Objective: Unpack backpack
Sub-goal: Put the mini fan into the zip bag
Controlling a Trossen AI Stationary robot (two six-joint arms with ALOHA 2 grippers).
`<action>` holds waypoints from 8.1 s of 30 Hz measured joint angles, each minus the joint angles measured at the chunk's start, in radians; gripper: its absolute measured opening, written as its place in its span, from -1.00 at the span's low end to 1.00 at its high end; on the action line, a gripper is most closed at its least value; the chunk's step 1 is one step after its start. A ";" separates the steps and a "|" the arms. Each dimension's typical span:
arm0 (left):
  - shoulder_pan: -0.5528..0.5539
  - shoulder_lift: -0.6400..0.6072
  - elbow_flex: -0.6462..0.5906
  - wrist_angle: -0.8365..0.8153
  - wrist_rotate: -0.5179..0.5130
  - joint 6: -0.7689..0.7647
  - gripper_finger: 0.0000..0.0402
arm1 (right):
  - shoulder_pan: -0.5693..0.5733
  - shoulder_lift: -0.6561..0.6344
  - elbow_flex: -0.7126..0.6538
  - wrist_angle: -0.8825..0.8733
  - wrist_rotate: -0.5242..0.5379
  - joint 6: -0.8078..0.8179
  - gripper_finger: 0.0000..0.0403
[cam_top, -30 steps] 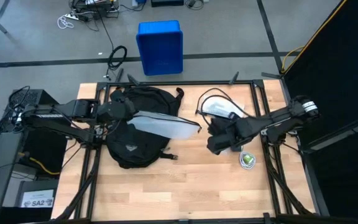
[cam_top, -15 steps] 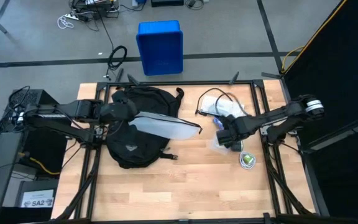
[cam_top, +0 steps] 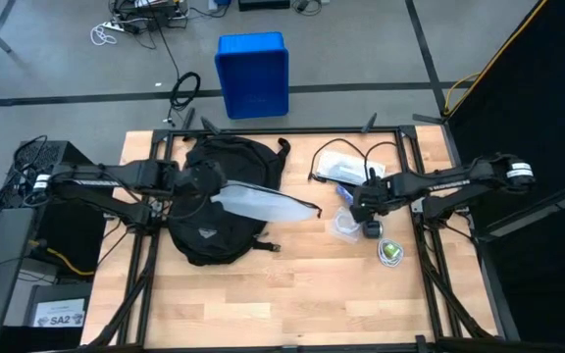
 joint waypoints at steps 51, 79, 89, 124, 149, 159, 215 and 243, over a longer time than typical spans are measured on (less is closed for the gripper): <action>-0.069 0.001 0.148 0.090 -0.081 0.158 -1.00 | 0.357 0.150 0.678 0.915 0.258 -1.057 -0.69; -0.082 0.094 0.213 0.098 -0.022 -0.020 -1.00 | 0.295 0.426 0.678 1.341 0.003 -1.051 -0.69; -0.071 0.094 0.213 0.054 0.051 -0.056 -1.00 | 0.286 0.443 0.678 1.186 0.240 -1.106 -0.69; -0.336 0.062 0.012 0.094 -0.120 -0.074 -1.00 | 0.431 0.407 0.743 0.958 0.331 -1.159 -0.69; -0.456 0.440 -0.246 0.787 -0.070 0.232 -0.28 | 0.493 0.408 0.742 0.876 0.449 -1.129 -0.69; -0.427 0.441 -0.246 0.687 -0.112 0.203 0.05 | 0.493 0.408 0.742 0.873 0.448 -1.129 -0.69; -0.315 0.468 0.351 0.090 -0.215 -0.152 -1.00 | 0.644 0.454 0.742 0.984 0.389 -1.050 -0.69; -0.516 0.423 0.268 -0.077 -0.448 -0.271 -1.00 | 0.744 0.579 0.742 0.912 0.865 -1.081 -0.69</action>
